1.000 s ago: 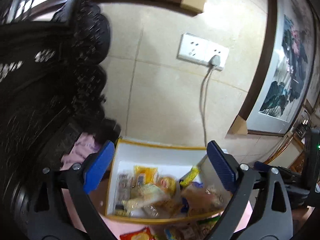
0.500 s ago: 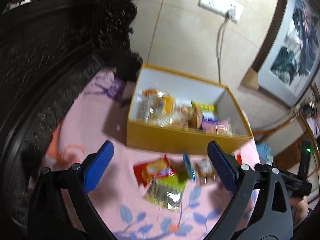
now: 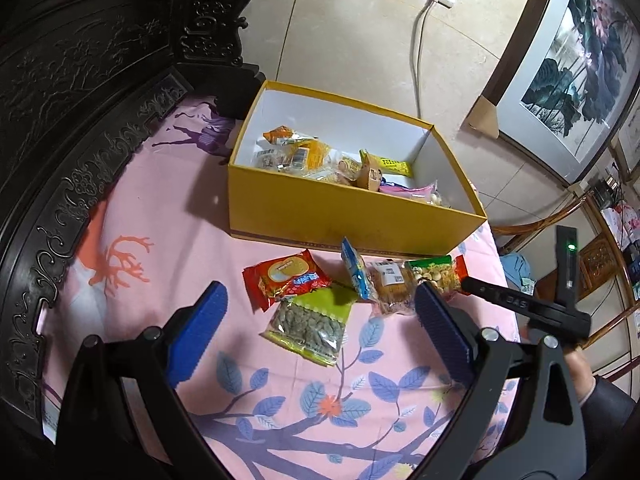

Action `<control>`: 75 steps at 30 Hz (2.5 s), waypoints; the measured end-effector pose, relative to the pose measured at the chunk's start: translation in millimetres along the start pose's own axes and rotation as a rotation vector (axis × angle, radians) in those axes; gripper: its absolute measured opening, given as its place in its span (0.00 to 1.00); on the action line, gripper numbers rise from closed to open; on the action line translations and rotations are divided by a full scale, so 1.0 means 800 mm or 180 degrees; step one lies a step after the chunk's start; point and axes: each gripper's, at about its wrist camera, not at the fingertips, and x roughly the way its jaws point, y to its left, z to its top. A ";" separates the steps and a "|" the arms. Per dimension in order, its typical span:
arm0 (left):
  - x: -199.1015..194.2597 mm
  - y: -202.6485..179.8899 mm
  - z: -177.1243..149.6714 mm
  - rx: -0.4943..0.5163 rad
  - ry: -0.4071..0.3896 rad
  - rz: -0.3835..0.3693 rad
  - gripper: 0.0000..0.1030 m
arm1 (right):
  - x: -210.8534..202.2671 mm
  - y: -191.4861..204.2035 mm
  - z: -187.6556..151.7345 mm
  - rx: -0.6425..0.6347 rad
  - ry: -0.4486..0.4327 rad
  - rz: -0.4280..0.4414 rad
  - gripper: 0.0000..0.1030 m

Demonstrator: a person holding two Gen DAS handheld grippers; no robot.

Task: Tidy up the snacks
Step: 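Return to the pile and grasp the green-topped snack bag with the right tool, then grasp the green seed bag with the left tool while the right holds its bag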

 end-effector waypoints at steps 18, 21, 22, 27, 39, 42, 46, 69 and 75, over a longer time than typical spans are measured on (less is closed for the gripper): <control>0.018 0.031 -0.006 -0.0051 0.0101 0.0264 0.94 | 0.047 0.025 0.016 -0.0481 0.0118 -0.0204 0.13; 0.028 0.032 -0.013 0.0064 0.0165 0.0333 0.94 | 0.017 0.023 0.012 -0.0363 -0.0010 -0.0079 0.13; 0.036 0.029 -0.019 0.0142 0.0223 0.0346 0.94 | 0.006 0.023 0.009 -0.0336 -0.0053 -0.0035 0.13; 0.068 0.014 -0.043 0.0379 0.0430 0.0267 0.94 | -0.041 0.027 -0.010 -0.0235 -0.0184 0.0154 0.13; 0.195 0.001 -0.066 0.0694 0.0947 0.0204 0.96 | -0.073 0.034 -0.031 0.0035 -0.0118 0.0461 0.13; 0.205 -0.010 -0.065 0.0868 0.0930 0.0231 0.97 | -0.072 0.034 -0.031 0.0037 -0.0101 0.0484 0.13; 0.217 -0.023 -0.064 0.1081 0.0867 0.0300 0.97 | -0.065 0.035 -0.029 0.0054 -0.0073 0.0501 0.13; 0.091 -0.024 -0.091 0.0844 0.0611 0.0041 0.65 | -0.075 0.043 -0.028 0.0074 -0.0156 0.0609 0.13; 0.048 -0.027 -0.075 0.0840 0.0344 -0.0002 0.65 | -0.091 0.056 -0.031 -0.0029 -0.0232 0.0643 0.13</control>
